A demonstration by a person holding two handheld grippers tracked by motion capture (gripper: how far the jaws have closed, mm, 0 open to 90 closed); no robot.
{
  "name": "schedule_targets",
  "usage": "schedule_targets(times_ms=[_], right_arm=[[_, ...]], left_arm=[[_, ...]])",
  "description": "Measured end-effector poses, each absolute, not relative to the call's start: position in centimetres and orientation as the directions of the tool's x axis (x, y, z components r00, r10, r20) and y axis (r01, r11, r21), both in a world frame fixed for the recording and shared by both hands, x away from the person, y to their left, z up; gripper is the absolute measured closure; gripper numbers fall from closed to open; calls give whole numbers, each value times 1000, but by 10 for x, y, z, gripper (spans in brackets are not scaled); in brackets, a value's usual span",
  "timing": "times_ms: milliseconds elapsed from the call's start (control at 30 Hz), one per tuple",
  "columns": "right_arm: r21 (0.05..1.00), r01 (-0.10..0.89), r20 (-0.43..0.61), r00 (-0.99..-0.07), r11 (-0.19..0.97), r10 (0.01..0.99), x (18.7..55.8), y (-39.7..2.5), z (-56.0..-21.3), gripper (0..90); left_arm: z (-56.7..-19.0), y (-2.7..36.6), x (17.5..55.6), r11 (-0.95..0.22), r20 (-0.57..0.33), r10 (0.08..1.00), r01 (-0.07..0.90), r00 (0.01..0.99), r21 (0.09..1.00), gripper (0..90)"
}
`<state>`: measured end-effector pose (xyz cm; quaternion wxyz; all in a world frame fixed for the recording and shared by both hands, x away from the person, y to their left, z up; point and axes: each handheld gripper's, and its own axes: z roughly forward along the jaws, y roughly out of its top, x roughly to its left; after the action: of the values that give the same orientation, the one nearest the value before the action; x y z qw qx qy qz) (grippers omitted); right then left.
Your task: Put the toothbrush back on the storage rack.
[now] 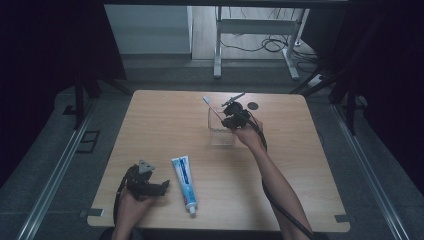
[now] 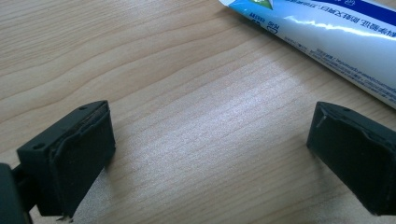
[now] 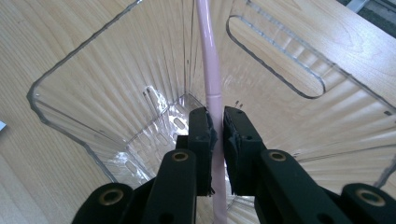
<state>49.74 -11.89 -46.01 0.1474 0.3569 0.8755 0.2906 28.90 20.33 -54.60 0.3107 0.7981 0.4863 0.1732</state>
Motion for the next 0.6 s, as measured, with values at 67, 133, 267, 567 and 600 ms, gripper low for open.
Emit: schedule_targets(times_ms=[67, 133, 267, 567, 600], right_arm=[[607, 542, -53, -702, 581, 710, 498, -119, -460, 802], [603, 547, -48, -701, 580, 711, 498, -119, -460, 795], [600, 547, -48, -703, 583, 710, 499, -119, -461, 773], [605, 540, -48, -708, 585, 704, 497, -118, -461, 737], [606, 538, -48, -710, 586, 702, 497, -118, -460, 728]], left_arm=[[-546, 203, 289, -334, -26, 884, 669, 467, 664, 7], [-546, 203, 289, -333, -27, 884, 669, 467, 664, 7], [-546, 203, 289, -334, -27, 884, 669, 467, 664, 7], [-546, 203, 289, -334, -26, 884, 669, 468, 664, 7], [-546, 203, 289, -334, -26, 884, 669, 467, 664, 7]])
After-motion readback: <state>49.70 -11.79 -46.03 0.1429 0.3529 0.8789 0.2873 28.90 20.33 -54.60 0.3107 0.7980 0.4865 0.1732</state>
